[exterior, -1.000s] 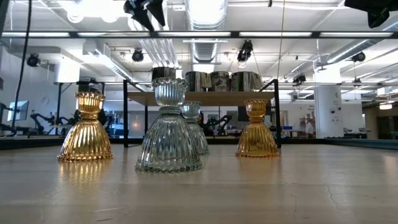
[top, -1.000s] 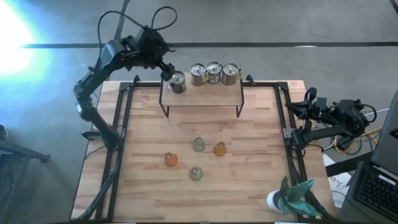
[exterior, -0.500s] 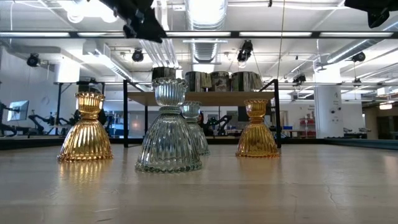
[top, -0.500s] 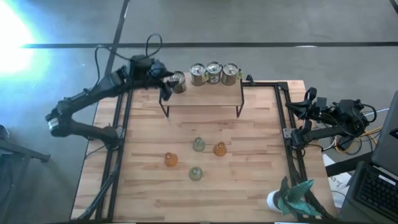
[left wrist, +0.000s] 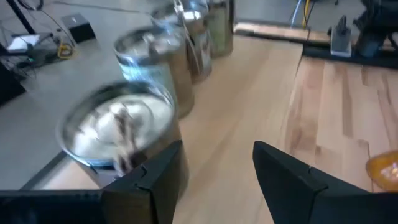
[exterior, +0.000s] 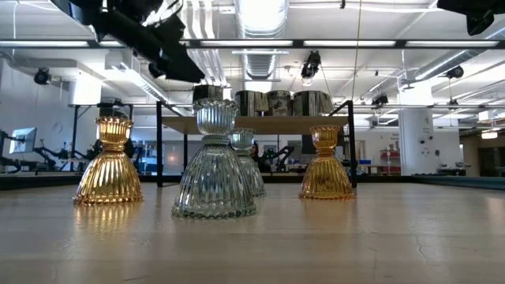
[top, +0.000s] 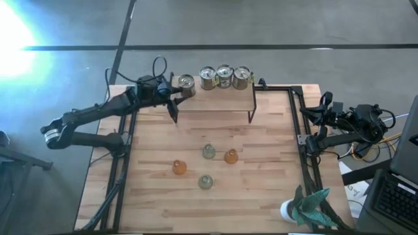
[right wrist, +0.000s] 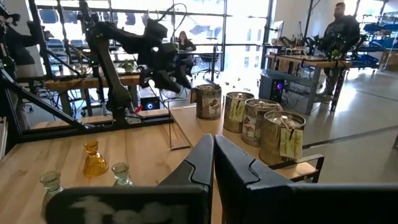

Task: Pick & Place candle stick holders
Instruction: Put the silver scented candle on the shelf

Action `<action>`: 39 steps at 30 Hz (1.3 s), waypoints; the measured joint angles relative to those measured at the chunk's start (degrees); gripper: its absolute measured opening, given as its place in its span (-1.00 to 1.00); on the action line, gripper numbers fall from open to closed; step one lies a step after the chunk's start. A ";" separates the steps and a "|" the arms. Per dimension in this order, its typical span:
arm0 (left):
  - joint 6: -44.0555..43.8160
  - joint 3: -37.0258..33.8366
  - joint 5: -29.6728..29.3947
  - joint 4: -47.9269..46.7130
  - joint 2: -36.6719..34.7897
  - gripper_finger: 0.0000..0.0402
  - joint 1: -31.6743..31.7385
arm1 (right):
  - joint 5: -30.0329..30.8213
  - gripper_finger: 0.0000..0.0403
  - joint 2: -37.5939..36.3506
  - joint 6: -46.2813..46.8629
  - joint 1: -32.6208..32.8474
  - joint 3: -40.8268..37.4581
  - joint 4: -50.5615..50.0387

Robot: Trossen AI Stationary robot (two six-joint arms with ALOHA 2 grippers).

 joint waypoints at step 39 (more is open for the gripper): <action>6.48 -5.85 1.38 4.97 0.52 -0.60 4.26 | 0.00 -0.96 0.00 0.03 0.00 0.00 -0.02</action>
